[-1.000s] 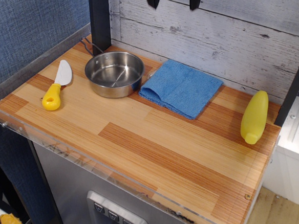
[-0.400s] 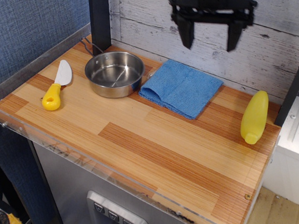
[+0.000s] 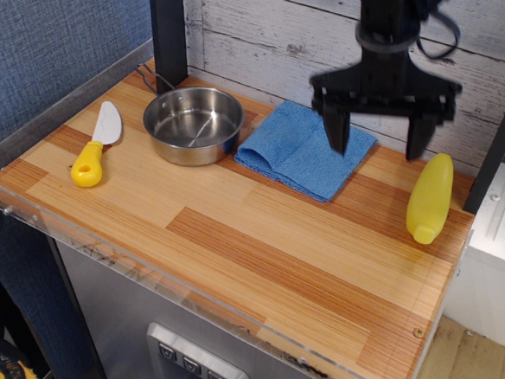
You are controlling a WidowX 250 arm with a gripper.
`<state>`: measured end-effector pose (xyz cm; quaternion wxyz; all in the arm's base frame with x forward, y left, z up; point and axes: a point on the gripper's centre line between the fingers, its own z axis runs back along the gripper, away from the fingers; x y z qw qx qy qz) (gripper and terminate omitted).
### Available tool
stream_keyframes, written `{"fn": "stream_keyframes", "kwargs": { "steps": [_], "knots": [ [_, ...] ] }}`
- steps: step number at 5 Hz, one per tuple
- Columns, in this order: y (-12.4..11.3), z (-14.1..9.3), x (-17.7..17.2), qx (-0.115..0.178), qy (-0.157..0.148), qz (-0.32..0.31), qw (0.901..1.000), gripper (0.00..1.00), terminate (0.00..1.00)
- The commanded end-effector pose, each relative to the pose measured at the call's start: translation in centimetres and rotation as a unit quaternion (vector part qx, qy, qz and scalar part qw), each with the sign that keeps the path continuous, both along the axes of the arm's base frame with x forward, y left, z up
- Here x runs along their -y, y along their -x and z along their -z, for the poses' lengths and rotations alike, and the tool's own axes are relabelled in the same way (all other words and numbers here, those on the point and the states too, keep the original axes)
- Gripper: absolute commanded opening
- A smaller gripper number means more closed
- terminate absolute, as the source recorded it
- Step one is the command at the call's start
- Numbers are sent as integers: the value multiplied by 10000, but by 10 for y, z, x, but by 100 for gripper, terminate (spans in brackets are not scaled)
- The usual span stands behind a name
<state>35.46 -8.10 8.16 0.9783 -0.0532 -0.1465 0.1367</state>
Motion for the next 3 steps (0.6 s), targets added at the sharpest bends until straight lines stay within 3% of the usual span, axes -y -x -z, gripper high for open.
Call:
{"fn": "stream_keyframes", "kwargs": {
  "steps": [1, 2, 3],
  "knots": [
    [-1, 2, 28, 310, -24, 280, 9991, 100, 0],
    [-6, 15, 37, 341, 185, 278, 9989, 100, 0],
    [-14, 26, 44, 212, 88, 404, 9989, 100, 0]
  ]
}}
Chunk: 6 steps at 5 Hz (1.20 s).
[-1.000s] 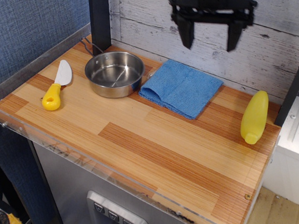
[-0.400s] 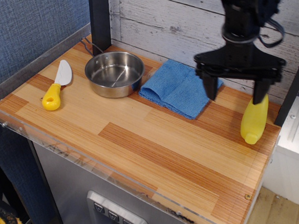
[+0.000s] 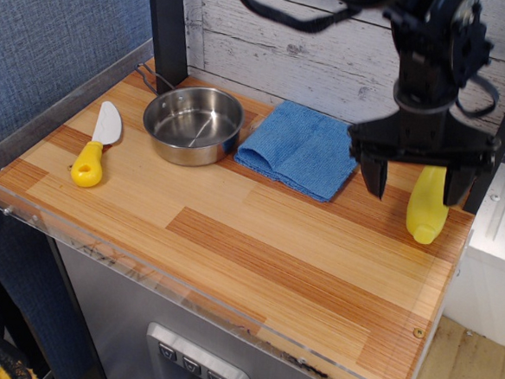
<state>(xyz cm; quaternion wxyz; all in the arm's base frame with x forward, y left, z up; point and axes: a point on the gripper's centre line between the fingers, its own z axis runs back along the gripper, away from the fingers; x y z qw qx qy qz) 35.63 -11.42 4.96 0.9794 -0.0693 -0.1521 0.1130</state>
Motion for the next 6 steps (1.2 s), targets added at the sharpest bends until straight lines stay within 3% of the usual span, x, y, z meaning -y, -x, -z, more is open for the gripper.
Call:
{"fn": "stream_keyframes", "kwargs": {
  "steps": [1, 2, 3, 6],
  "knots": [
    [-20, 0, 14, 154, -128, 191, 9996, 100, 0],
    [-26, 6, 16, 135, -115, 245, 9995, 100, 0],
    [-29, 10, 19, 83, -126, 334, 9993, 0, 0],
    [-27, 2, 16, 122, -218, 552, 9982, 0, 0]
  ]
}}
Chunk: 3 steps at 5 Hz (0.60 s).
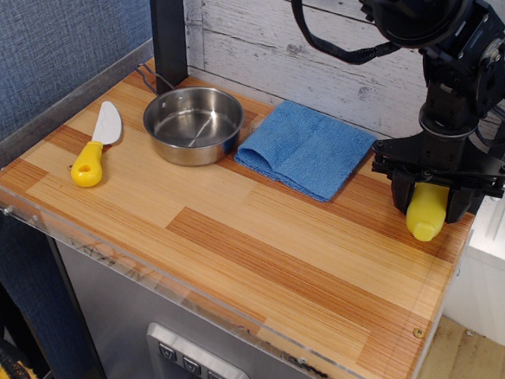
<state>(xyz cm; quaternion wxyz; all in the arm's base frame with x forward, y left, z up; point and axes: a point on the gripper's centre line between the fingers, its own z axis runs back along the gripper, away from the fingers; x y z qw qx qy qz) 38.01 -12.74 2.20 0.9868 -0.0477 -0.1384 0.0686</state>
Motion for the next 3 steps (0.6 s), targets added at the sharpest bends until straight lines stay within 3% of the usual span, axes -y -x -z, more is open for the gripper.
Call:
{"fn": "stream_keyframes", "kwargs": {
  "steps": [1, 3],
  "knots": [
    [-3, -47, -1, 528, -101, 242, 9983, 0, 0],
    [4, -100, -19, 685, -60, 252, 9973, 0, 0]
  ]
}}
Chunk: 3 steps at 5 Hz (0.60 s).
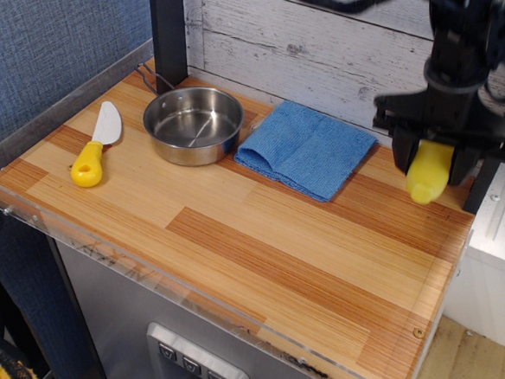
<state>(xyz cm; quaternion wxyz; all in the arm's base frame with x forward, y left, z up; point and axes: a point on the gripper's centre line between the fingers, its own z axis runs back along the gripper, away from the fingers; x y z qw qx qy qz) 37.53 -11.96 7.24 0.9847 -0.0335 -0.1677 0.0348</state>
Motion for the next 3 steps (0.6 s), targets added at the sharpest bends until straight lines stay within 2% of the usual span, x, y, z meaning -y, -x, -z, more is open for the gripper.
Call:
{"fn": "stream_keyframes", "kwargs": {
  "steps": [1, 3],
  "knots": [
    [12, -67, -32, 410, 194, -119, 9989, 0, 0],
    [28, -77, -94, 301, 178, -371, 9987, 0, 0]
  ]
}}
